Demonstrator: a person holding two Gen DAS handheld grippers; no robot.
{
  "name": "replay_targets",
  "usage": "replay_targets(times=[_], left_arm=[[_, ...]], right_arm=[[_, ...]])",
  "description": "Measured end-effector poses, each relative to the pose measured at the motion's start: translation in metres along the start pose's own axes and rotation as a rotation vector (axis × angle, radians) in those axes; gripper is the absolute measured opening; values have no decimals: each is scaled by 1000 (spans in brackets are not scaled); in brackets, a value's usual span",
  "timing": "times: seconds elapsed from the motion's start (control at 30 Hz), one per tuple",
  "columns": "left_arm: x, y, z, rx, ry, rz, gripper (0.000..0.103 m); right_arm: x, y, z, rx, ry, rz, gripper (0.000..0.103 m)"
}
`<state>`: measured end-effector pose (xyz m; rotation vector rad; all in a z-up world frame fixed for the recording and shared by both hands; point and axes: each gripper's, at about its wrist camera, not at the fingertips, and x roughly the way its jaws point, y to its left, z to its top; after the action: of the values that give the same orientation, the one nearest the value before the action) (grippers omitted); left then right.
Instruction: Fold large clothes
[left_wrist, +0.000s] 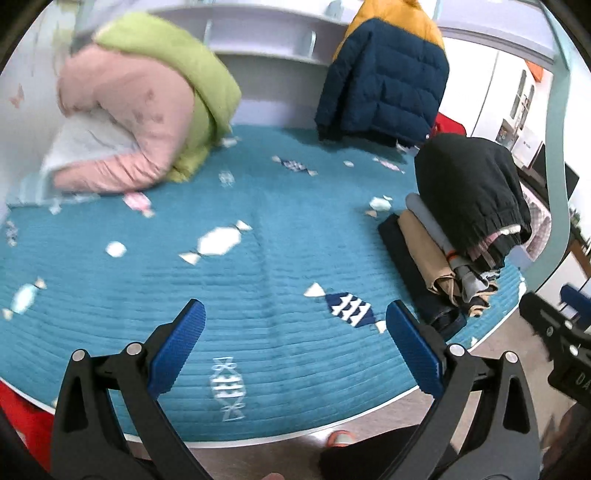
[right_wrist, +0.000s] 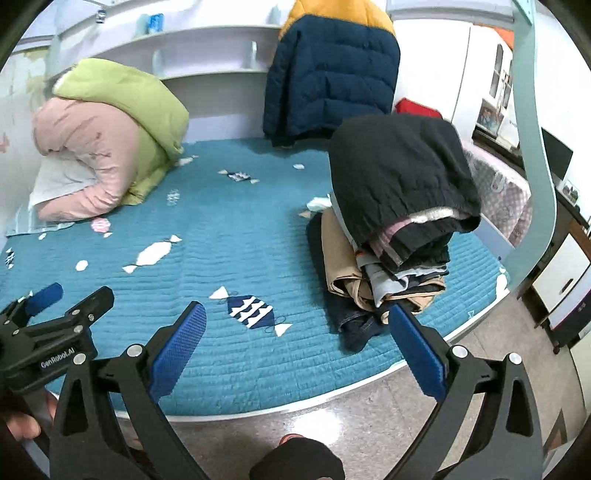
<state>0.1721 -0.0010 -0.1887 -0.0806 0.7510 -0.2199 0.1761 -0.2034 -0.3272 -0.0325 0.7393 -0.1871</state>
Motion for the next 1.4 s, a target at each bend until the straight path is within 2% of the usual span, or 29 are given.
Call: replay_targets(times=[0.13, 0.3, 0.67, 0.97, 1.17, 1.4], left_arm=[[-39, -4, -8, -11, -36, -9, 98], [-72, -9, -18, -49, -57, -11, 98], [-136, -34, -23, -1, -150, 27, 98], [-174, -41, -24, 3, -216, 62, 98], [-187, -37, -19, 0, -227, 83, 98], [-204, -34, -16, 4, -283, 132, 98]], right_arm=[[-32, 0, -7, 21, -40, 16, 95], [-69, 1, -16, 21, -105, -8, 95], [-122, -6, -30, 35, -195, 25, 96], [-147, -8, -36, 41, -234, 50, 96], [-156, -5, -33, 46, -257, 71, 96], [-163, 0, -30, 41, -293, 84, 96]])
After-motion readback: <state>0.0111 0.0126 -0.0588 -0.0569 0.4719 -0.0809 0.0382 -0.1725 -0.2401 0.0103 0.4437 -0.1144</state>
